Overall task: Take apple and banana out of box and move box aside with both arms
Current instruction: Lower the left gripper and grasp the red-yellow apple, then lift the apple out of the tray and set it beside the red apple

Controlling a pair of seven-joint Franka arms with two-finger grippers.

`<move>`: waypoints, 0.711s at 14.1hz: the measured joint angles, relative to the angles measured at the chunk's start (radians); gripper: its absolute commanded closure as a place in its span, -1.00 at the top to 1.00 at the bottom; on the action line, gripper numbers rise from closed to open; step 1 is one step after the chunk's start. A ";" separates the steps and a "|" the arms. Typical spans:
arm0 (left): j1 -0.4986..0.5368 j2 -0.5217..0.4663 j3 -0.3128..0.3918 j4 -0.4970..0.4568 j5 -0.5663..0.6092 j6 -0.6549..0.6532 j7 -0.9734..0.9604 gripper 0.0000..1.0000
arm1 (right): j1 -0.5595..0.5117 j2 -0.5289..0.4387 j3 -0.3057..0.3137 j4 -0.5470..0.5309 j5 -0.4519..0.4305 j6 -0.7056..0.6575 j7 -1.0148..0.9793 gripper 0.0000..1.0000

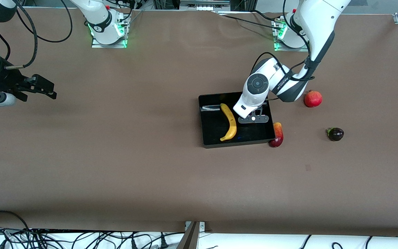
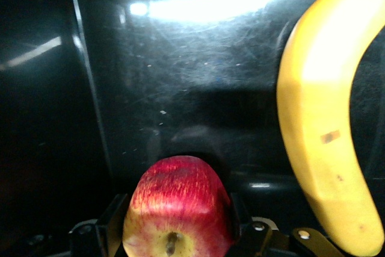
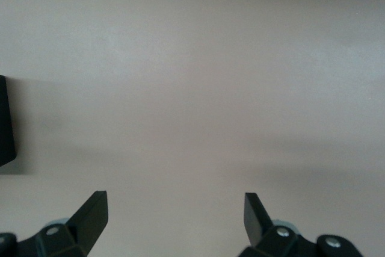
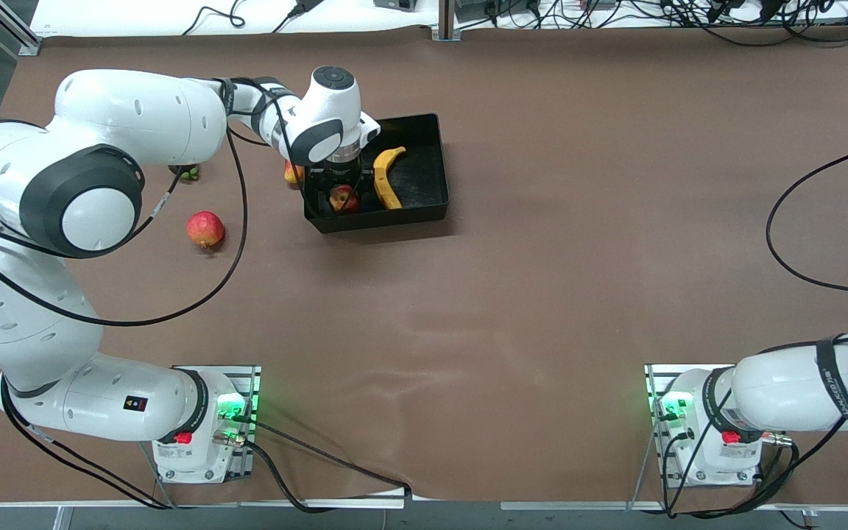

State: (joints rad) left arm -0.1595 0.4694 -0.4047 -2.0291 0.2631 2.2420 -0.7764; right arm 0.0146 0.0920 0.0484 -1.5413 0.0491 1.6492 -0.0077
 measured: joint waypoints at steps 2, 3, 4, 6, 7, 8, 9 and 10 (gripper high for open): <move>0.000 -0.034 -0.001 0.071 0.000 -0.147 0.000 -0.55 | 0.000 0.000 0.000 0.000 0.000 0.000 0.000 1.00; 0.000 -0.058 -0.002 0.126 0.000 -0.257 0.006 -0.56 | 0.000 0.000 0.000 0.000 0.000 0.000 0.000 1.00; 0.002 -0.081 -0.002 0.183 0.000 -0.372 0.032 -0.57 | 0.000 0.000 0.000 0.000 0.000 0.000 0.000 1.00; 0.030 -0.115 0.000 0.262 0.001 -0.545 0.162 -0.57 | 0.000 0.000 0.000 0.000 0.000 -0.001 0.000 1.00; 0.075 -0.130 0.001 0.272 0.001 -0.585 0.263 -0.56 | 0.000 0.000 0.000 0.000 0.000 -0.001 0.000 1.00; 0.132 -0.137 0.002 0.267 -0.008 -0.601 0.370 -0.58 | 0.000 0.000 0.000 0.000 0.000 -0.002 0.000 1.00; 0.198 -0.138 0.003 0.249 -0.028 -0.600 0.464 -0.58 | 0.000 0.000 0.000 0.000 0.000 -0.002 0.000 1.00; 0.257 -0.136 0.005 0.215 -0.047 -0.580 0.535 -0.58 | 0.000 0.000 0.000 0.000 0.000 -0.002 0.000 1.00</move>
State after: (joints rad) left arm 0.0973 0.3336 -0.4002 -1.8140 0.2161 1.6624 -0.2411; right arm 0.0149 0.0920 0.0485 -1.5413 0.0491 1.6472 -0.0077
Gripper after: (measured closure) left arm 0.273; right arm 0.000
